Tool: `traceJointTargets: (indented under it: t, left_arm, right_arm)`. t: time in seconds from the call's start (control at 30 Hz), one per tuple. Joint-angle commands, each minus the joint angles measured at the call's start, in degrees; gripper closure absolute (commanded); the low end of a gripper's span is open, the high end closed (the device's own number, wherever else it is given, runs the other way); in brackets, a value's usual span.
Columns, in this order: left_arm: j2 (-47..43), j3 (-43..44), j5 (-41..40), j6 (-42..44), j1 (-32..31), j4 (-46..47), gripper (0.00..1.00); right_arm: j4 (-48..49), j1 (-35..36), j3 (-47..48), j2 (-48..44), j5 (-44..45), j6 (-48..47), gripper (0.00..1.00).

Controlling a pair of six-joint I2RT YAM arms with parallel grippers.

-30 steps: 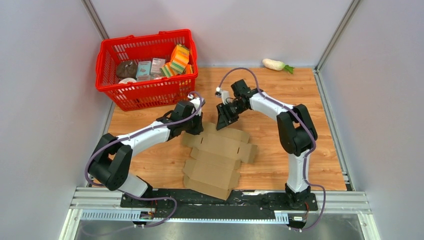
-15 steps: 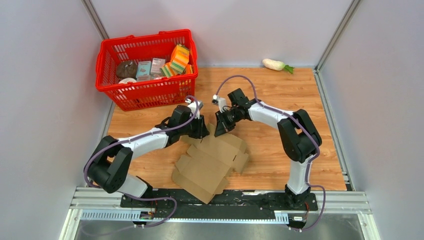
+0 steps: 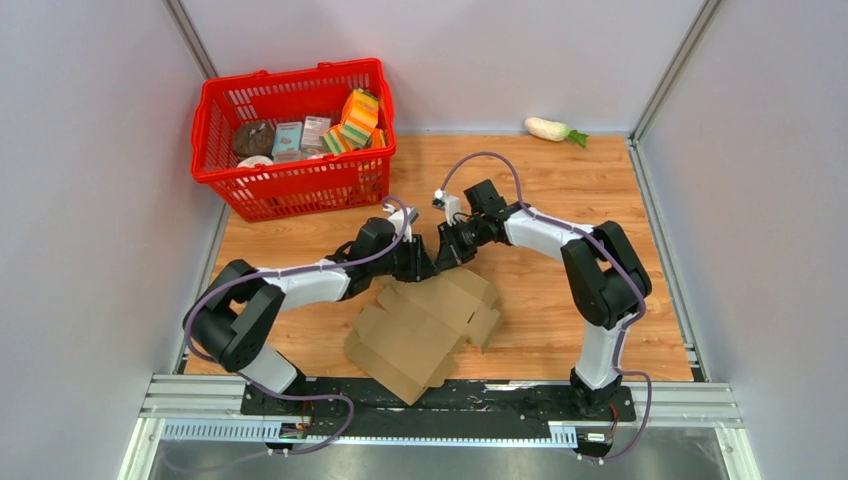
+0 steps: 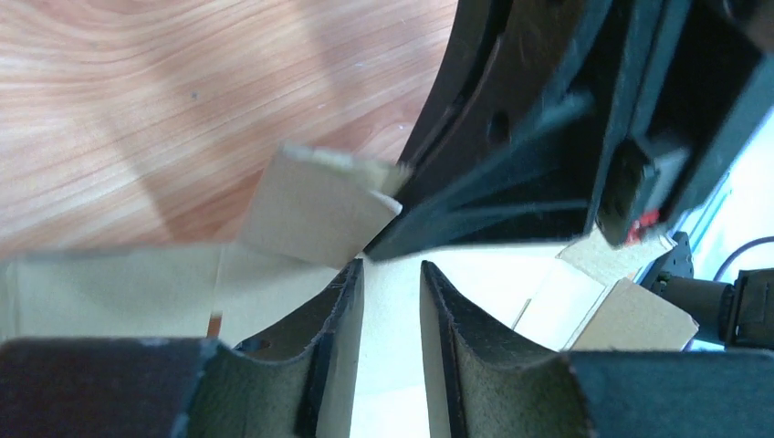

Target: Fold the paper box

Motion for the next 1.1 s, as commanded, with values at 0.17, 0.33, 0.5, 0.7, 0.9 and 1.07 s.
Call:
traceJointTargets:
  t: [0.17,0.33,0.5,0.7,0.9,1.07]
  left_arm:
    - [-23.44,-5.86,-23.90,3.31,-0.10,-22.59,0.68]
    - [-23.47,-2.52,-30.36,6.30,0.08,-34.31,0.76]
    - [-16.36,3.17,-32.56,8.41,-0.01,-37.64,0.83]
    - [-8.35,6.79,-32.30,8.94,-0.62,-36.77,0.87]
    - [-6.06,6.36,-29.58,7.28,-5.28,-35.64,0.89]
    - [-8.87,2.59,-27.46,3.49,-8.71,-29.41,0.89]
  right_arm:
    - [0.25,-1.96,-0.13,-4.47,3.50,1.84,1.00]
    - [1.74,-1.96,-1.01,-5.53,1.75,2.19,1.00]
    - [2.70,-1.87,-2.14,-6.84,1.92,2.54,1.00]
    - [3.85,-1.78,-2.77,-7.11,1.21,2.98,1.00]
    - [3.85,-1.78,-2.85,-7.55,1.66,2.90,1.00]
    - [5.25,-1.78,-3.38,-7.46,0.96,3.51,1.00]
